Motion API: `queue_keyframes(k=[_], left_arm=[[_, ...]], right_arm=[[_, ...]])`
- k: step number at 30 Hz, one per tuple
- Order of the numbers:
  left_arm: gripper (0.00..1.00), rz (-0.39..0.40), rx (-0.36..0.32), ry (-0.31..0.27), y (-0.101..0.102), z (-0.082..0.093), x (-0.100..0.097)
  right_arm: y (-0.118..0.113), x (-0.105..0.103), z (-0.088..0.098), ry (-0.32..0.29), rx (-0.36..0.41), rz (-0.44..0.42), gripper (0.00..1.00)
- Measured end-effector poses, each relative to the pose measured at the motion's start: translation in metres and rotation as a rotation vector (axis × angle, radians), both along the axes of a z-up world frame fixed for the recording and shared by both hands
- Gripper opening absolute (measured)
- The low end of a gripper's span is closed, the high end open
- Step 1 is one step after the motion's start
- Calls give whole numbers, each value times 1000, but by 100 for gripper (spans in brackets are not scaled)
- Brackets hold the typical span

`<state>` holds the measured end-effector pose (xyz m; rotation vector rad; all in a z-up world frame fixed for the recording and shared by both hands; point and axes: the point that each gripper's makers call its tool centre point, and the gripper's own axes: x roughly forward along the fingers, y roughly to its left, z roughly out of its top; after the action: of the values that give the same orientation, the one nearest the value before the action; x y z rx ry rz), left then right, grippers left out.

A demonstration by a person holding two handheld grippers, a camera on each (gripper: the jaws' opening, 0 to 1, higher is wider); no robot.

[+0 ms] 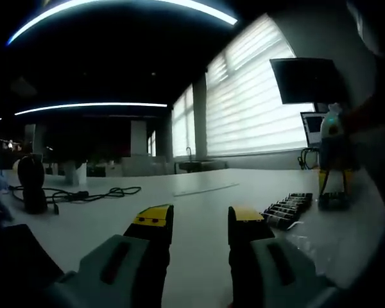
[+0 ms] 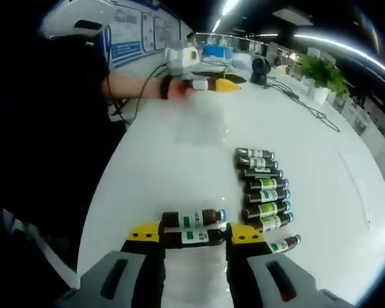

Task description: Grip medicine bottles put into box

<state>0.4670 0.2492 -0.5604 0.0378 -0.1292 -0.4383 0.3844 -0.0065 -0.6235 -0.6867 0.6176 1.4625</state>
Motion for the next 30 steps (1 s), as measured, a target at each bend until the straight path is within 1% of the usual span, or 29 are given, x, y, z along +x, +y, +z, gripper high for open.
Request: queue_keyframes(k=[3,5,7,8,9,11,12,14,15,17,18,19,20,21,23,24,28,29,30], left_arm=[[27,0,-2,1,-1,0,0],[27,-2,-2,2,-1,0,0],[27,-6,-3,1,0,0,0],[27,-7,-4,1,0,0,0],[27,-10,-6,1,0,0,0],[27,-13,-9,1,0,0,1],[27,-15,-11,1,0,0,1],[27,-20,-13,3,0,0,1],[27,-24,-14,4,-1,0,0],[27,-31,-13,5,-2,0,0],[27,-34,-13,5,-2,0,0],[27,-37,-11,7,-3,-1,0],[27,-39,-8,8,-3,-1,0],[27,-42,-6,10,-4,-2,0],[27,-48,1,13,-6,-3,0],[27,-51,1,12,-6,-3,0],[27,-55,-5,11,-6,-3,-1],[27,-55,-7,11,-6,-3,-1],[27,-56,-9,10,-6,-2,-1]], right_arm=[[4,3,11,23,56,-65,35],[5,10,18,56,99,-172,33],[5,21,26,69,154,-289,29],[1,27,27,51,168,-353,26],[-1,29,27,35,174,-382,26],[-3,31,26,25,193,-440,26],[-5,31,25,24,206,-492,26],[-5,28,23,33,229,-533,26],[-7,28,21,40,229,-572,26],[-6,25,20,38,256,-615,26],[-7,24,19,37,252,-647,26],[-9,26,20,10,263,-685,26],[-10,27,20,-9,268,-704,26],[-7,27,24,-23,305,-716,26],[-8,29,25,-19,334,-776,26],[-10,30,24,-19,333,-804,25],[-17,30,19,-54,343,-930,25],[-21,29,18,-75,337,-980,24],[-23,28,17,-85,338,-1002,22]])
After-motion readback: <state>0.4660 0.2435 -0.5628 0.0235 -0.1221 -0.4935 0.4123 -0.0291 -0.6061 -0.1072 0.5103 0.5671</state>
